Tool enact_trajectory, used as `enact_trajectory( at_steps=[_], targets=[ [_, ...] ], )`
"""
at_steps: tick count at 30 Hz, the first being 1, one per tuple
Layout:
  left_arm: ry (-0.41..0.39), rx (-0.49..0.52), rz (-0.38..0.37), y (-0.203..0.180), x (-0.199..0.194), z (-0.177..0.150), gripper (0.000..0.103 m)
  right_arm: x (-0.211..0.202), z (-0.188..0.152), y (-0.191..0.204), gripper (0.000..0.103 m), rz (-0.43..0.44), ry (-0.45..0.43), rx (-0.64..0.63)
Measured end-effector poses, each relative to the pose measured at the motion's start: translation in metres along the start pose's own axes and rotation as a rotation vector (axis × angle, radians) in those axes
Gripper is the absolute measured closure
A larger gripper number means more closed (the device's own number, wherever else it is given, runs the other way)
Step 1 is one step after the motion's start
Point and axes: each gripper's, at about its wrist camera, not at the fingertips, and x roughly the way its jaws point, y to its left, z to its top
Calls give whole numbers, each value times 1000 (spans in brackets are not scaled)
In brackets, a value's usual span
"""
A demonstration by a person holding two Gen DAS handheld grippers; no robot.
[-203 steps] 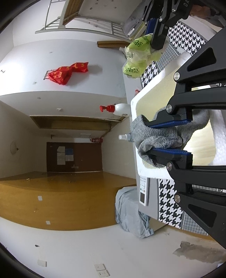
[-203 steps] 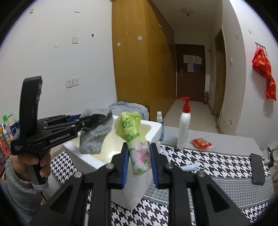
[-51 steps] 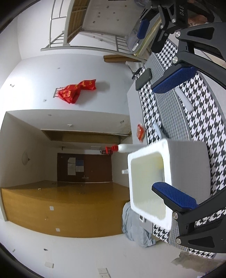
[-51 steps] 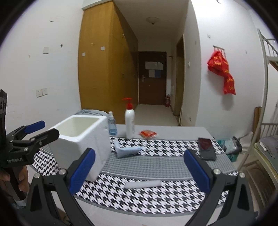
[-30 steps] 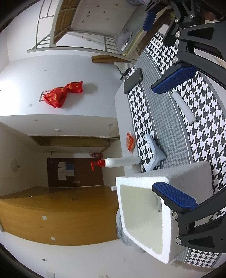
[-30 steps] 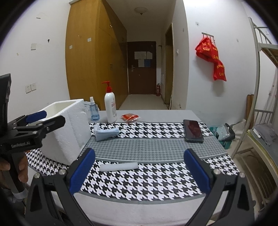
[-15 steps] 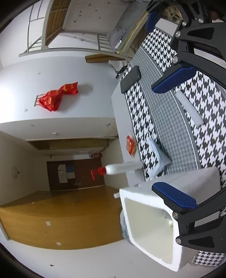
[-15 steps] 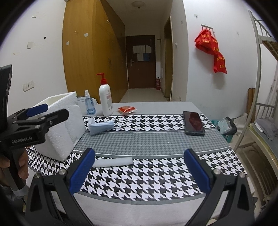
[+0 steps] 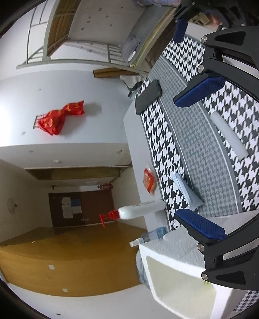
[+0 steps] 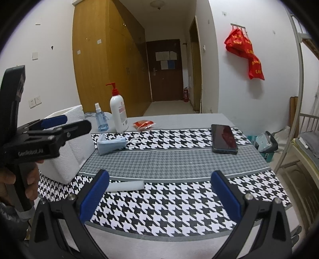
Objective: Organize soft objects
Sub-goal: 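Move both tools toward the light-blue face mask and white foam tube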
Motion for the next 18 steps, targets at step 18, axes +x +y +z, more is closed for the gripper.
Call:
enact_trajectory(
  at_steps=[18],
  targets=[
    [139, -44, 92, 20, 76, -8, 1, 42, 5, -7, 0, 89, 75, -26]
  ],
)
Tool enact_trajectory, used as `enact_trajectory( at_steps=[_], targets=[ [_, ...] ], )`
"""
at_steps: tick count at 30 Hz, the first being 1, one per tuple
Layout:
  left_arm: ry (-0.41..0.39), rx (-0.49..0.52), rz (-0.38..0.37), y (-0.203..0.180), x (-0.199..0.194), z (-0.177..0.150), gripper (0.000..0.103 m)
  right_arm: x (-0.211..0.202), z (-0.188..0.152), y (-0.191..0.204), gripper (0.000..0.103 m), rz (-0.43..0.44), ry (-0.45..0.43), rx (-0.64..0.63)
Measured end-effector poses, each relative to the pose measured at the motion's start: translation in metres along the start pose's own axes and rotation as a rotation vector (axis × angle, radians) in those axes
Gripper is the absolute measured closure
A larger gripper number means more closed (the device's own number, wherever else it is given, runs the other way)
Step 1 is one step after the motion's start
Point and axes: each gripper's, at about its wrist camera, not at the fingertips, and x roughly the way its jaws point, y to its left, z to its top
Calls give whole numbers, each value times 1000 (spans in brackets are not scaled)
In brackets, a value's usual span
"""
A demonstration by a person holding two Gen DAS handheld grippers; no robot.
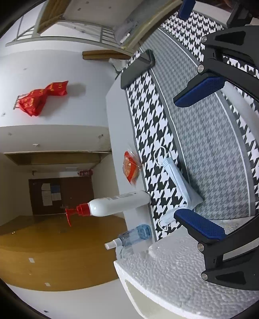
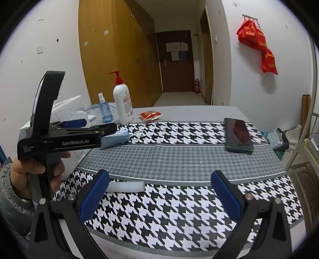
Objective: Organize soft objects
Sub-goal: 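Move both tools toward the light-blue face mask and white foam tube, then close the left tool on the light-blue face mask and lift it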
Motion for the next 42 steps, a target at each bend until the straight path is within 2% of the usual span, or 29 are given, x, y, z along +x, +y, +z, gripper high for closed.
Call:
enact_trajectory(
  at_steps=[8, 11, 15, 22, 26, 32, 34, 37, 42],
  targets=[
    [26, 67, 52, -3, 23, -6, 5, 15, -2, 4, 0, 40, 31, -21],
    [44, 64, 42, -3, 32, -6, 6, 19, -1, 3, 0, 55, 37, -14],
    [57, 63, 72, 8, 40, -5, 13, 25, -2, 3, 0, 57, 49, -14],
    [87, 79, 94, 18, 50, -9, 15, 31, -3, 3, 0, 66, 68, -18],
    [123, 64, 74, 24, 57, -13, 21, 36, -2, 6, 0, 69, 82, -26],
    [139, 58, 41, 29, 61, -15, 40, 40, -3, 7, 0, 74, 100, -30],
    [144, 72, 44, 28, 62, -17, 52, 42, -4, 8, 0, 74, 108, -33],
    [164, 77, 31, 27, 65, -19, 65, 45, -4, 9, 0, 74, 118, -35],
    [194, 76, -1, 28, 68, -22, 82, 49, -5, 10, 0, 76, 133, -36]
  ],
)
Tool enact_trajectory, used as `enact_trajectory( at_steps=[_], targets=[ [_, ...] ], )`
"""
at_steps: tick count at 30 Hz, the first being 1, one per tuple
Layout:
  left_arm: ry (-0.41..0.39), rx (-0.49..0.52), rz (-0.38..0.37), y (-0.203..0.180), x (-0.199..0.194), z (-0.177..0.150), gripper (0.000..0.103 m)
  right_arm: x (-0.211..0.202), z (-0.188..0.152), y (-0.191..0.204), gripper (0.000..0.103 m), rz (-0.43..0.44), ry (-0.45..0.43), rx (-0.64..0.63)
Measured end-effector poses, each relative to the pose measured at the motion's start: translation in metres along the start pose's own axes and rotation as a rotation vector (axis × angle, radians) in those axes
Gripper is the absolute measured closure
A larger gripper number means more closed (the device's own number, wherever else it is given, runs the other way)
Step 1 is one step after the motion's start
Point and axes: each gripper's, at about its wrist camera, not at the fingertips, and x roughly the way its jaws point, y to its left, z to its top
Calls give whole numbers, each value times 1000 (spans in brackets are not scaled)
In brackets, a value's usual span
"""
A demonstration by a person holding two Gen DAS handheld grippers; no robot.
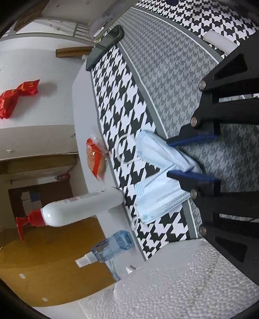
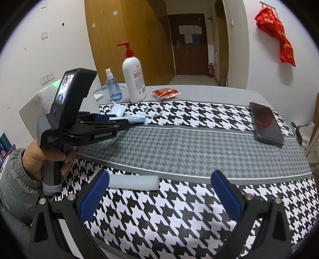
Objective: Organize soft objects
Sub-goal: 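Close the left tool on the light-blue face mask and lift it, then grasp the white foam tube with the right tool while the left tool holds the mask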
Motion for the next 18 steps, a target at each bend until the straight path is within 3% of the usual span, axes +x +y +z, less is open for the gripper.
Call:
enact_trajectory(
  at_steps=[4, 18],
  targets=[
    [3, -7, -10, 1, 0, -1, 91, 2, -1, 1, 0, 3, 13, -5],
    [-101, -27, -94, 3, -34, -5, 93, 26, -1, 16, 0, 92, 101, -83]
  ],
)
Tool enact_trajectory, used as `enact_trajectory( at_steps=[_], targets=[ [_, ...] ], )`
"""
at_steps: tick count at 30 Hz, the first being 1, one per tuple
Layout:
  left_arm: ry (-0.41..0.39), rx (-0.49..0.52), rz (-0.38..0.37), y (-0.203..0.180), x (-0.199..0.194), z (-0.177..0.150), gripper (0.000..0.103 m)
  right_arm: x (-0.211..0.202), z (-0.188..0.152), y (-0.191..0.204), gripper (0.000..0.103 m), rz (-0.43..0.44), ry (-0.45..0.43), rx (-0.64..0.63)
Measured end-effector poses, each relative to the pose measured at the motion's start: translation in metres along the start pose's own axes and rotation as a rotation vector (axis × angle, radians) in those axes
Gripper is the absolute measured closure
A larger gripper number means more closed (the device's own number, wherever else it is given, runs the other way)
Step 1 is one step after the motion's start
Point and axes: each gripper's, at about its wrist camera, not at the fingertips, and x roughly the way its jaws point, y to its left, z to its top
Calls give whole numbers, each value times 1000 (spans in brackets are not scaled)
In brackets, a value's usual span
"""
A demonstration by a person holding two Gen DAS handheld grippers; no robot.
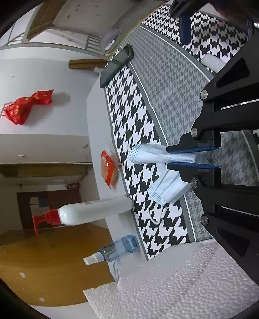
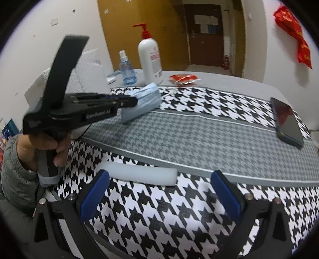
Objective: Organize soft objects
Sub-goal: 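Grasp the white foam tube with the right tool while the left tool holds the mask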
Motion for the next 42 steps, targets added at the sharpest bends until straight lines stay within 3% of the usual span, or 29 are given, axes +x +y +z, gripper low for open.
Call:
enact_trajectory(
  at_steps=[4, 7, 9, 12, 19, 21, 24, 34, 38, 42],
  targets=[
    [-27, 7, -11, -2, -8, 1, 93, 8, 5, 1, 2, 30, 23, -18],
    [-44, 6, -23, -2, -13, 2, 93, 15, 6, 5, 12, 53, 48, -43],
    [-47, 8, -28, -4, -16, 2, 93, 19, 7, 8, 24, 69, 72, -59],
    [-55, 13, -35, -5, -19, 2, 93, 23, 8, 11, 30, 74, 90, -84],
    [-76, 4, -36, -4, -26, 2, 93, 18, 7, 9, 56, 17, 112, -112],
    [-82, 2, -36, -4, -27, 3, 93, 14, 5, 8, 70, 1, 123, -95],
    [-86, 3, -40, -5, -28, 2, 93, 8, 1, 7, 82, -33, 147, -71],
    [-109, 4, -46, -5, -35, 3, 93, -15, -18, 47, 83, 69, 173, -159],
    [-116, 5, -46, -5, -37, 3, 93, -22, -15, 50, 82, 12, 126, -203],
    [-126, -1, -48, -4, -41, 3, 93, -17, -9, 45, 70, -42, 125, -271]
  ],
)
